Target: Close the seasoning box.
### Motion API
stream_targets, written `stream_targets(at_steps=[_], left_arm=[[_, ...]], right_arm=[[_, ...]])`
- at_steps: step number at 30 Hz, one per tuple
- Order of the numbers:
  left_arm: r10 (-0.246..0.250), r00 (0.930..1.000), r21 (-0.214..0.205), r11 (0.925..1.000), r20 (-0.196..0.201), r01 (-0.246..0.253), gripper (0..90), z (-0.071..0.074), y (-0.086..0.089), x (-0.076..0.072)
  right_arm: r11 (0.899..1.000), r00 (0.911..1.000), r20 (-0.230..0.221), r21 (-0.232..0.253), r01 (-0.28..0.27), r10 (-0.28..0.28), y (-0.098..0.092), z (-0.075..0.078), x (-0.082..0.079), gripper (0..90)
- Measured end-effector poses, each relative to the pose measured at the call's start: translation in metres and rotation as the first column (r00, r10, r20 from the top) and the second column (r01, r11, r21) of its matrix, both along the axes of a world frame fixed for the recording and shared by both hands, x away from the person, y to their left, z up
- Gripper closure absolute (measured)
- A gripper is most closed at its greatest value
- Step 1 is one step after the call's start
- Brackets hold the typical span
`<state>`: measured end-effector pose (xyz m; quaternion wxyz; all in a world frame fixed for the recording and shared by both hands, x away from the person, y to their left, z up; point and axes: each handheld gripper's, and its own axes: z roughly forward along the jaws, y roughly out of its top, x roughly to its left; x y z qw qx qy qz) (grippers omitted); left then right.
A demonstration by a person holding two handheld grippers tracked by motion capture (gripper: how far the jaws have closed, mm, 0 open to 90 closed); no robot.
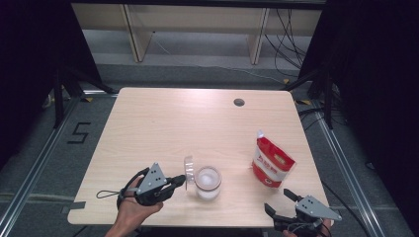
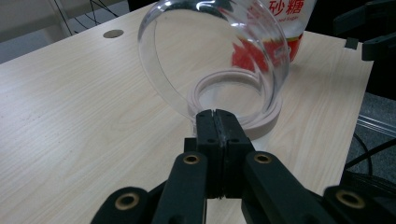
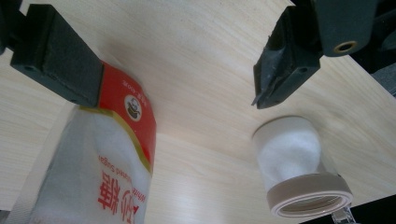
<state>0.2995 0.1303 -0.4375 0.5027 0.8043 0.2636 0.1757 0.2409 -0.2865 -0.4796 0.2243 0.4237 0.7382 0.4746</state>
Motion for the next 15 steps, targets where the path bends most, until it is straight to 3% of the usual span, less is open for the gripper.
stream_targets(at_steps=[1,3,8,15], left_arm=[[-0.005,1.0000,-0.002,1.0000,0.003,0.005,88.4,-0.0003,-0.0004,0.0002],[0.000,1.0000,-0.015,0.9999,-0.006,0.000,88.3,-0.0010,-0.0022,-0.0009],[-0.015,0.9999,0.004,0.9999,0.002,0.015,87.7,-0.0008,-0.0049,-0.0010],[-0.029,0.9992,-0.023,0.9993,-0.027,0.028,85.1,-0.0040,-0.0097,-0.0021]], right_arm=[[1.000,0.9997,0.021,-0.008,-0.012,0.012,-0.0006,-0.0001,0.0015,17.4],[1.000,0.9997,0.019,-0.011,-0.017,0.018,-0.0005,0.0000,0.0015,17.4],[1.000,0.9997,0.023,-0.008,-0.012,0.012,-0.0006,0.0001,0.0015,17.4],[1.000,0.9997,0.018,-0.009,-0.016,0.016,-0.0004,0.0000,0.0016,17.4]])
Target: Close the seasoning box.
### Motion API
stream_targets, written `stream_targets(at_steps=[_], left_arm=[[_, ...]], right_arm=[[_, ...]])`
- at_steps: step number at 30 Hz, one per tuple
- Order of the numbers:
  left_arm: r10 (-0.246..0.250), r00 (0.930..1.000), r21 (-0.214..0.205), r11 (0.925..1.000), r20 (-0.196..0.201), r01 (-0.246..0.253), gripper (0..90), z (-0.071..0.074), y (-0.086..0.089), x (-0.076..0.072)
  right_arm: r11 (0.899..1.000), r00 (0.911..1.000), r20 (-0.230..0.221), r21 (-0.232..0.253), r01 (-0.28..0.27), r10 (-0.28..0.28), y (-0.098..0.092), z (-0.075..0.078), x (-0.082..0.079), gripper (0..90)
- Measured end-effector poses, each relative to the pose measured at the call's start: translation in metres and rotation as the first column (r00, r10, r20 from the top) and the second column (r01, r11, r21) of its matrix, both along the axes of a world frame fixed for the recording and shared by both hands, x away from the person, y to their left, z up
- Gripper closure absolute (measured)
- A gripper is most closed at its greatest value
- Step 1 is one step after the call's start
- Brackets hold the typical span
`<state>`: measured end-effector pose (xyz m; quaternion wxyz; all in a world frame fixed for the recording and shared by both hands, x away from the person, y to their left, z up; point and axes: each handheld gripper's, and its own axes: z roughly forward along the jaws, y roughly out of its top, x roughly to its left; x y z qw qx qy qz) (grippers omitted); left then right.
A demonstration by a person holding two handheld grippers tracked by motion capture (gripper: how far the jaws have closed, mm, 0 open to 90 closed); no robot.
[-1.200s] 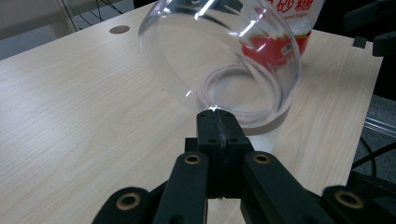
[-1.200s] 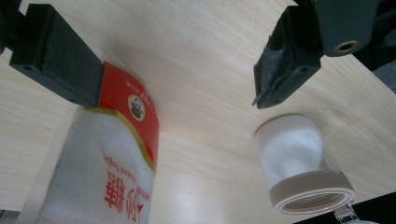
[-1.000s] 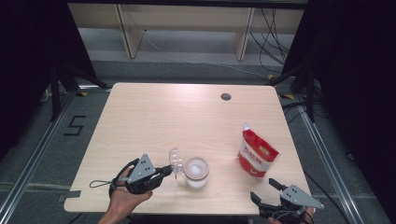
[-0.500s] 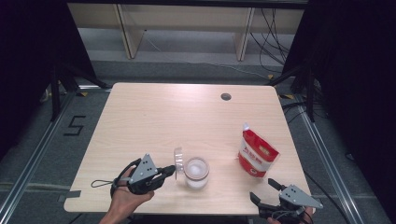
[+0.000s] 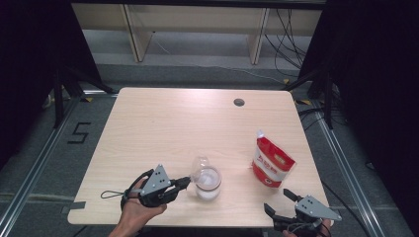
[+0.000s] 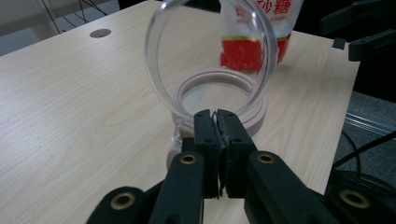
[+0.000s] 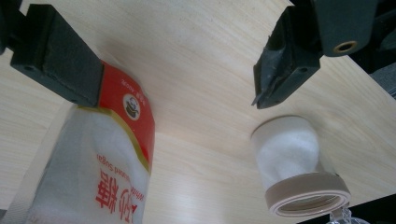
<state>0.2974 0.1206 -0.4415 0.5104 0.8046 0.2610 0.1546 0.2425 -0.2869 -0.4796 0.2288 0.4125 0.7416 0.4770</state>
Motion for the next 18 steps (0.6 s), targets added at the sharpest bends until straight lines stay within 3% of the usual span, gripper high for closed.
stream_targets(at_steps=[3,4,11,15,18], left_arm=[[-0.013,0.9999,0.021,0.9997,0.007,0.013,81.9,0.000,0.003,0.002],[0.003,0.9999,-0.006,1.0000,-0.014,-0.003,79.1,-0.001,0.005,0.001],[0.015,0.9978,-0.051,0.9985,-0.065,-0.018,56.8,-0.004,0.018,0.001],[-0.001,0.9970,-0.038,0.9993,-0.077,-0.002,44.5,-0.008,0.024,0.000],[0.027,0.9949,-0.019,0.9994,-0.097,-0.029,37.8,-0.013,0.029,-0.002]], right_arm=[[1.000,1.0000,0.000,0.000,0.000,0.000,0.000,0.000,0.000,17.4],[1.000,1.0000,0.001,0.000,-0.001,0.001,0.000,0.000,0.000,17.4],[1.000,1.0000,0.008,-0.002,-0.002,0.002,0.000,0.001,0.000,17.4],[1.000,0.9999,0.002,0.008,-0.011,0.011,-0.001,0.001,0.000,17.3],[1.000,0.9999,0.010,0.010,-0.010,0.010,0.000,0.000,0.000,17.0]])
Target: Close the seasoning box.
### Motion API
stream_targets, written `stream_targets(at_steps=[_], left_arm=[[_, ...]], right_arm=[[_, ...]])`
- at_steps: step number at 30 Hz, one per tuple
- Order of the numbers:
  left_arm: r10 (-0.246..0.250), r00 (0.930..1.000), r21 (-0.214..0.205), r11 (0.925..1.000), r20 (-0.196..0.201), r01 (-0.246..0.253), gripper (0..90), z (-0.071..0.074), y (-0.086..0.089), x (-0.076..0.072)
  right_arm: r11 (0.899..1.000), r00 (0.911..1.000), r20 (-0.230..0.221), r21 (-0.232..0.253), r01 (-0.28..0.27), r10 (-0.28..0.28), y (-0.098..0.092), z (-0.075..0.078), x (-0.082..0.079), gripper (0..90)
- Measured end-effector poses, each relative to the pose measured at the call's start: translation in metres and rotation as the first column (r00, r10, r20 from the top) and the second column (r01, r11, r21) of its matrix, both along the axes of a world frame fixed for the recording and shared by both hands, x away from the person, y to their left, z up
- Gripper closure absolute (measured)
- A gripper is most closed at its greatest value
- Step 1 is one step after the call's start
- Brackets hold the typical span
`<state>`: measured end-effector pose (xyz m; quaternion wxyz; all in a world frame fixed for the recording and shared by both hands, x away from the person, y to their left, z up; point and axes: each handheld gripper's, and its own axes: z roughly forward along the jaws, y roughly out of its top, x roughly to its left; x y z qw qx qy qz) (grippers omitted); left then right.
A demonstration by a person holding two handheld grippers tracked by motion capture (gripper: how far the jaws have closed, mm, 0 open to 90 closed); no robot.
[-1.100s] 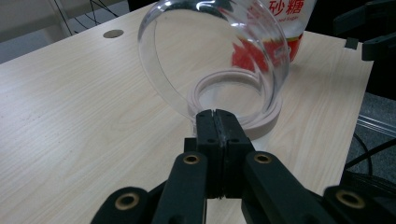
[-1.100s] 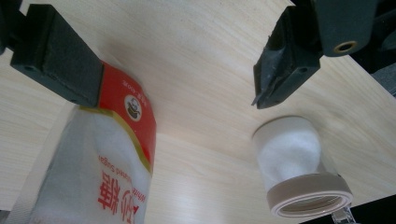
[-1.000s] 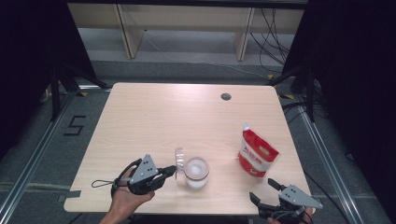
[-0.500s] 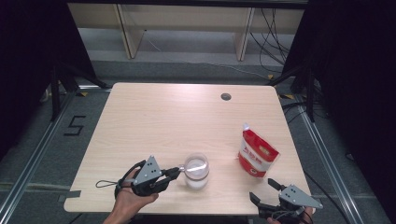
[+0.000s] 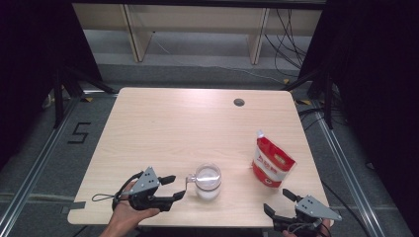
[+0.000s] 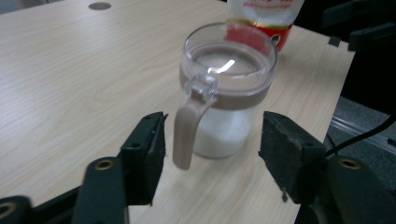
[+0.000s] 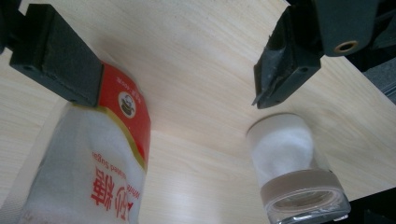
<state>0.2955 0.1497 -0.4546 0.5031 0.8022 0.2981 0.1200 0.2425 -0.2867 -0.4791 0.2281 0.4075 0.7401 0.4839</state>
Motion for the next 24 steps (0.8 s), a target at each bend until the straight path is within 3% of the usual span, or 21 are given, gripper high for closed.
stream_targets(at_steps=[8,11,17,18,19,22,24], left_arm=[[0.024,0.9993,0.010,0.9997,-0.028,-0.023,29.1,-0.013,0.019,-0.007],[0.033,0.9985,0.008,0.9994,-0.044,-0.033,27.2,-0.017,0.022,-0.010],[0.054,0.9976,0.049,0.9974,-0.044,-0.052,20.5,-0.023,0.026,-0.021],[0.053,0.9978,0.033,0.9981,-0.040,-0.051,18.6,-0.025,0.026,-0.022],[0.053,0.9970,0.054,0.9973,-0.056,-0.050,17.5,-0.024,0.027,-0.023],[0.041,0.9968,0.028,0.9988,-0.069,-0.039,16.2,-0.025,0.027,-0.026],[0.031,0.9975,0.039,0.9988,-0.064,-0.028,16.1,-0.025,0.028,-0.027]], right_arm=[[1.000,0.9999,0.014,0.002,0.005,-0.005,0.000,-0.001,0.001,15.6],[1.000,1.0000,-0.003,0.012,-0.003,0.003,0.000,0.000,0.001,15.6],[1.000,1.0000,-0.002,0.014,-0.005,0.005,-0.001,0.000,0.001,15.6],[1.000,0.9999,-0.012,0.023,0.002,-0.002,0.000,0.000,0.000,15.6],[1.000,1.0000,-0.005,0.017,-0.008,0.008,-0.001,-0.001,0.002,15.6],[1.000,0.9999,-0.011,0.020,0.005,-0.005,0.000,-0.001,0.001,15.6],[1.000,1.0000,-0.004,0.017,0.002,-0.002,0.000,-0.001,0.001,15.6]])
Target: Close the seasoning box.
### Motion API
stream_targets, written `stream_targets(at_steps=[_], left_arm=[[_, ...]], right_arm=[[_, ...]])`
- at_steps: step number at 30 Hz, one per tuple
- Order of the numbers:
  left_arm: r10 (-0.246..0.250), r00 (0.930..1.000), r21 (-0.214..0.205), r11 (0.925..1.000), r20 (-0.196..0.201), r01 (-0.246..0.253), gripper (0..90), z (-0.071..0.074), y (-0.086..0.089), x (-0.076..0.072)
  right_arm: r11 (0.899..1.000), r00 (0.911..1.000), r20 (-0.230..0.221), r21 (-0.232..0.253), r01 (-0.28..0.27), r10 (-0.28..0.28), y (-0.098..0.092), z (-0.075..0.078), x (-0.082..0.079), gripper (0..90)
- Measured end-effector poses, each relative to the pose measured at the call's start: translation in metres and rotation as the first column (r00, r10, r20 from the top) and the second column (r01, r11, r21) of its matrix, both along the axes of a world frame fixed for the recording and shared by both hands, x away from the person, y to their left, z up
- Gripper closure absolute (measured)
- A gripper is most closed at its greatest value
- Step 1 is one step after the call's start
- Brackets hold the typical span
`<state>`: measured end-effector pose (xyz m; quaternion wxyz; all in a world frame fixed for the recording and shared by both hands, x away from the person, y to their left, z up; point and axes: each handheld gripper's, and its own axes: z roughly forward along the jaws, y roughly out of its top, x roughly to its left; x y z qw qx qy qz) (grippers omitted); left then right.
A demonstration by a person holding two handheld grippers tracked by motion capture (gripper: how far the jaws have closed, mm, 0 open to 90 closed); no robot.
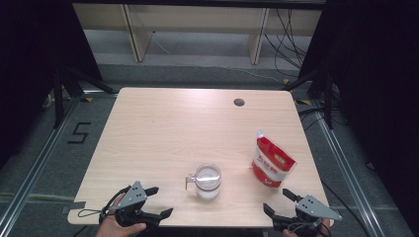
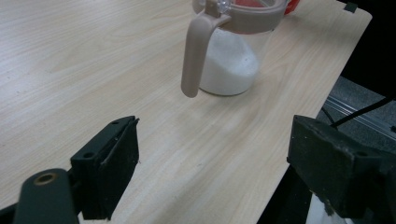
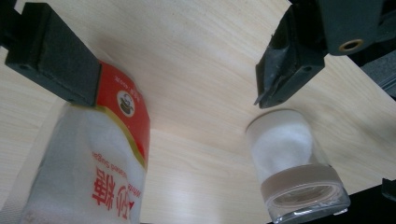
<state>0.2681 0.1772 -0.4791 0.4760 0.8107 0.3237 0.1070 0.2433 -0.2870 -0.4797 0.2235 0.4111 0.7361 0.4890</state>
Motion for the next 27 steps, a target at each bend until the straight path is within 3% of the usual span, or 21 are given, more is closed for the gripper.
stream_targets(at_steps=[4,5,7,11,12,13,15,16,20,21,22,25,27], left_arm=[[-0.002,1.0000,-0.001,1.0000,-0.004,0.002,16.0,-0.002,-0.001,-0.003],[-0.006,1.0000,0.013,0.9999,0.003,0.006,16.0,-0.002,0.000,-0.003],[-0.011,0.9999,0.016,0.9998,0.007,0.011,16.0,-0.003,0.001,-0.003],[-0.016,0.9998,0.017,0.9997,0.009,0.016,16.0,-0.004,0.002,-0.003],[-0.013,0.9999,0.013,0.9998,0.007,0.013,16.0,-0.004,0.001,-0.003],[-0.002,1.0000,0.009,1.0000,0.003,0.002,16.0,-0.006,0.001,-0.004],[0.001,0.9999,0.031,0.9995,-0.011,0.000,16.0,-0.008,0.001,-0.004],[0.005,0.9999,0.010,0.9999,-0.014,-0.004,16.0,-0.009,0.000,-0.005],[0.002,0.9999,0.023,0.9997,-0.016,-0.001,16.0,-0.010,0.001,-0.007],[-0.001,0.9999,0.025,0.9997,-0.010,0.001,16.0,-0.010,0.001,-0.008],[0.003,0.9998,0.022,0.9998,-0.018,-0.002,16.0,-0.010,0.000,-0.009],[-0.003,1.0000,0.059,0.9982,-0.009,0.003,16.0,-0.011,0.002,-0.010],[0.003,0.9999,0.042,0.9991,-0.014,-0.002,16.0,-0.012,0.000,-0.012]], right_arm=[[1.000,0.9998,0.008,0.016,-0.016,0.016,0.002,-0.002,0.002,15.6],[1.000,0.9999,-0.017,0.011,0.005,-0.004,0.003,-0.001,-0.001,15.6],[1.000,0.9999,0.009,-0.006,-0.013,0.013,0.002,-0.001,0.001,15.6],[1.000,0.9999,0.010,-0.004,-0.008,0.008,0.002,-0.001,0.000,15.6],[1.000,0.9999,-0.009,0.014,-0.009,0.009,0.003,-0.001,0.000,15.6],[1.000,0.9998,-0.008,-0.008,-0.016,0.016,0.002,-0.001,0.000,15.6],[1.000,0.9998,-0.003,0.001,-0.017,0.017,0.004,-0.002,0.000,15.6],[1.000,0.9997,-0.011,-0.013,-0.024,0.024,0.003,-0.001,0.000,15.6],[1.000,0.9990,-0.042,-0.012,-0.014,0.014,0.005,-0.002,-0.002,15.6],[0.999,0.9990,-0.037,-0.036,-0.027,0.025,0.004,-0.003,0.000,15.6],[0.999,0.9974,-0.066,-0.033,-0.029,0.027,0.005,-0.005,0.000,15.6],[0.997,0.9958,-0.083,-0.058,-0.043,0.038,0.004,-0.007,0.001,15.7],[0.998,0.9964,-0.076,-0.046,-0.042,0.038,0.004,-0.007,0.001,15.6]])
